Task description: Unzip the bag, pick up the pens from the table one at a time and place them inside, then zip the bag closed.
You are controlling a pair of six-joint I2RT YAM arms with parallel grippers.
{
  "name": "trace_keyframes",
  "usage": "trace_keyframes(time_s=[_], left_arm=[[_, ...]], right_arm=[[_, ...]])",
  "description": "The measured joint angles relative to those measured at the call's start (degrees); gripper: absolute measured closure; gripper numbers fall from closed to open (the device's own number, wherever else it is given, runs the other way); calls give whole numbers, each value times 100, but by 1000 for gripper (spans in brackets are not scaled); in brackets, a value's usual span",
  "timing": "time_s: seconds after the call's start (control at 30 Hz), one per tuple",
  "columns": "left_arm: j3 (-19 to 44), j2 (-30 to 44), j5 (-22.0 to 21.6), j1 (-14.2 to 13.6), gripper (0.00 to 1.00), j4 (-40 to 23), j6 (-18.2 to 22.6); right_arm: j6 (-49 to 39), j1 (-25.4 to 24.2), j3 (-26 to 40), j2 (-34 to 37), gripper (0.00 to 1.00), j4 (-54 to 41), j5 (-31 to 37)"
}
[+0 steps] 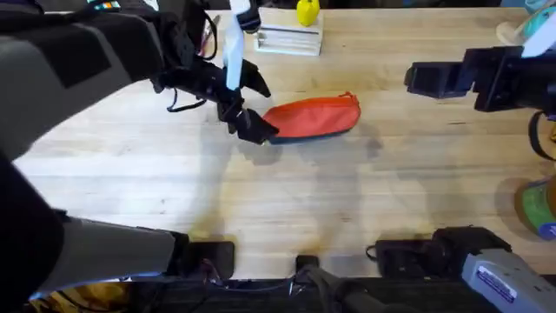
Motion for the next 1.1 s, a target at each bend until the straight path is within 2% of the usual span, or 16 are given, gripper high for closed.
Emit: trace_keyframes(time_s=[0.2, 0.73, 0.77, 0.93, 0.97, 1.1], left_arm=[[0, 303, 2, -132, 8, 259, 0], [0, 306, -22, -132, 13, 332, -2], [0, 306, -23, -132, 140, 326, -7], [0, 304, -24, -132, 901, 315, 4], [0, 306, -27, -135, 941, 317, 18], [0, 306, -36, -143, 955, 312, 19]], right_arm=[[0, 0, 0, 0, 5, 0, 0], [-2, 0, 0, 1, 5, 0, 0], [-2, 0, 0, 1, 5, 0, 0], [0, 0, 0, -1, 5, 0, 0], [0, 0, 0, 0, 5, -2, 0], [50, 0, 0, 0, 5, -26, 0]])
